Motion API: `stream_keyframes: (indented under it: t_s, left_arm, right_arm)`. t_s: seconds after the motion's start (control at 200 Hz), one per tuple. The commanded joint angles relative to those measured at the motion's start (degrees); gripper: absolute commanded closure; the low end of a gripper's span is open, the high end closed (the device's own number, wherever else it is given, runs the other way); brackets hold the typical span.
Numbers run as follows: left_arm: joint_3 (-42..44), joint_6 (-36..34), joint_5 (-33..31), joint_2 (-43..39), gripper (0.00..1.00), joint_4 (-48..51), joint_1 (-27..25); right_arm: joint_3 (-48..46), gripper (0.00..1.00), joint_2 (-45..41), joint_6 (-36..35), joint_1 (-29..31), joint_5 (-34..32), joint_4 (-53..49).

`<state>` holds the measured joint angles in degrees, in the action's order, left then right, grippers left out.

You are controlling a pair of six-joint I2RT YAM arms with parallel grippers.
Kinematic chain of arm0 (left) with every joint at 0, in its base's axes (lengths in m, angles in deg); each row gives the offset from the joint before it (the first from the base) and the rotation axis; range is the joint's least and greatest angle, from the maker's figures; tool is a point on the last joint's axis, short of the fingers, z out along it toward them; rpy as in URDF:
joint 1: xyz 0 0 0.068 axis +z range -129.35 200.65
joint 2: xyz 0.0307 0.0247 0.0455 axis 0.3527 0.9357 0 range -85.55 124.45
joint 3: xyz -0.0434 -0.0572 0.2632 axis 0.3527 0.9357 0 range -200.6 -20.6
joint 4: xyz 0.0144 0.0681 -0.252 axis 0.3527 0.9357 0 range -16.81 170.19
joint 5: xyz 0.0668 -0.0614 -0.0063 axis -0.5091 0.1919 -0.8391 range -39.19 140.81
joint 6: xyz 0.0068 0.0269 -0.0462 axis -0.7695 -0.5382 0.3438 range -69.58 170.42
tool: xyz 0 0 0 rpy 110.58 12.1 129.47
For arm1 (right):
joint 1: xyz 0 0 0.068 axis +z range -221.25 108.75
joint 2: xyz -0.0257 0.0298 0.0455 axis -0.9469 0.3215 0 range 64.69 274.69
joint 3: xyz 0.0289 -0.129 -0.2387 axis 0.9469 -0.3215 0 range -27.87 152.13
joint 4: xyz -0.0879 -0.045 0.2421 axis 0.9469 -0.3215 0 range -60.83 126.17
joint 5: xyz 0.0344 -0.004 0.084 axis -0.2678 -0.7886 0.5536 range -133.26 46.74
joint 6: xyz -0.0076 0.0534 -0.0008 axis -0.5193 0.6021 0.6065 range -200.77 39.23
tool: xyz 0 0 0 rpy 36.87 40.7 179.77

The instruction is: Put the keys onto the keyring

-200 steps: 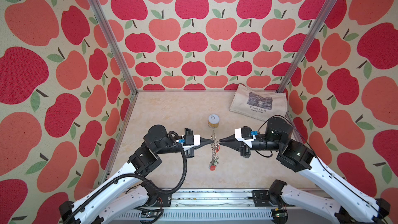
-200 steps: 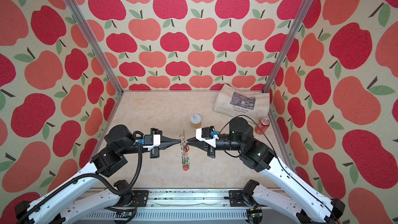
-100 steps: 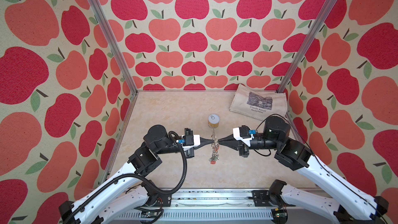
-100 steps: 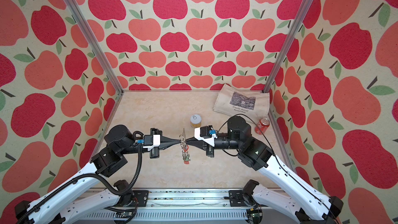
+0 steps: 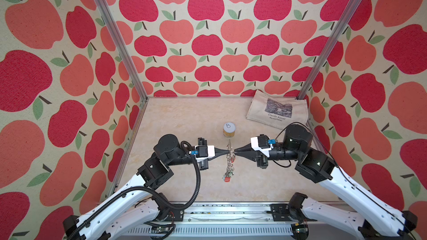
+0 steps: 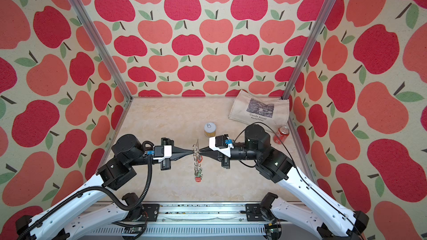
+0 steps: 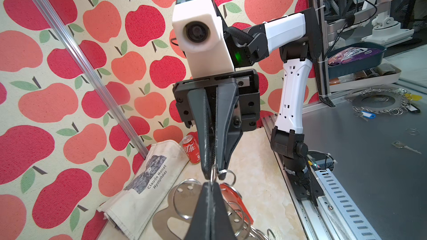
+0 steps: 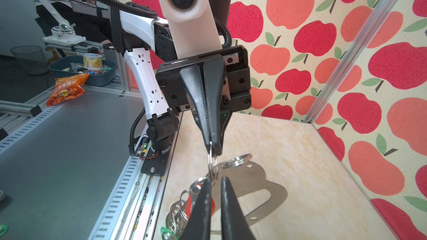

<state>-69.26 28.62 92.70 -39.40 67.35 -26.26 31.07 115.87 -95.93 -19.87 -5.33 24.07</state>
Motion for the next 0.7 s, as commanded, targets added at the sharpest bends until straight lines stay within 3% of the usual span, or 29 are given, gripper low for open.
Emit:
stream_keyframes:
  t_s: [0.0, 0.495, 0.695]
  left_arm:
    - [0.41, -0.57, -0.16, -0.27, 1.00, -1.18, -0.29]
    - [0.24, -0.83, -0.23, -0.67, 1.00, -1.04, -0.90]
    - [0.41, -0.79, -0.32, -0.98, 1.00, -1.12, -1.16]
  right_arm:
    - [1.80, 0.87, -0.21, 0.02, 0.22, 1.84, -0.32]
    - [2.32, 0.89, 1.34, -0.20, 0.72, 0.92, -0.98]
    - [2.59, 1.00, 1.69, -0.13, 0.94, 0.60, -1.03]
